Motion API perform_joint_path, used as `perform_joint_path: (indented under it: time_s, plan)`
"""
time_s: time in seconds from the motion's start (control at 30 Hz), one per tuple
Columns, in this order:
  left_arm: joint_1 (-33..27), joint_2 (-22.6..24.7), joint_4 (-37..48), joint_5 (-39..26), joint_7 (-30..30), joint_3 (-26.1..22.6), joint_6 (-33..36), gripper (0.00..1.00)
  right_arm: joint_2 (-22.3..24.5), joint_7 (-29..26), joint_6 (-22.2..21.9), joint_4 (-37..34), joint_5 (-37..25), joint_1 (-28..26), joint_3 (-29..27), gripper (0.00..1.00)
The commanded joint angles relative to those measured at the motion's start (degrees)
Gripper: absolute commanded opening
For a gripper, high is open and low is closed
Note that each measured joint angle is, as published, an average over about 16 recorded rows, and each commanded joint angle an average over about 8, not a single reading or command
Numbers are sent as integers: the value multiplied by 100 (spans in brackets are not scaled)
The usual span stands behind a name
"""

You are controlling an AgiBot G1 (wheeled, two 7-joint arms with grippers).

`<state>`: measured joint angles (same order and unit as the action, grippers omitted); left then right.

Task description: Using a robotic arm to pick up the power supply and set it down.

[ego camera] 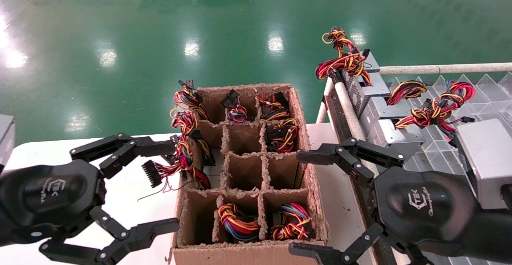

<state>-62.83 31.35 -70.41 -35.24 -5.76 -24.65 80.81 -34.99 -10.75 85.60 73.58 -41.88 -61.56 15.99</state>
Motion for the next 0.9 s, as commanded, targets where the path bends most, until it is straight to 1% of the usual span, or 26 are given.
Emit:
perform_joint_path:
  time_s: [0.03,0.9]
  plan:
    - [0,0,0,0,0,0,0,100,1,1,-1,0,-1,-1,1,100]
    - [0,0,0,0,0,0,0,100,1,1,-8,0,-6,-2,3,100]
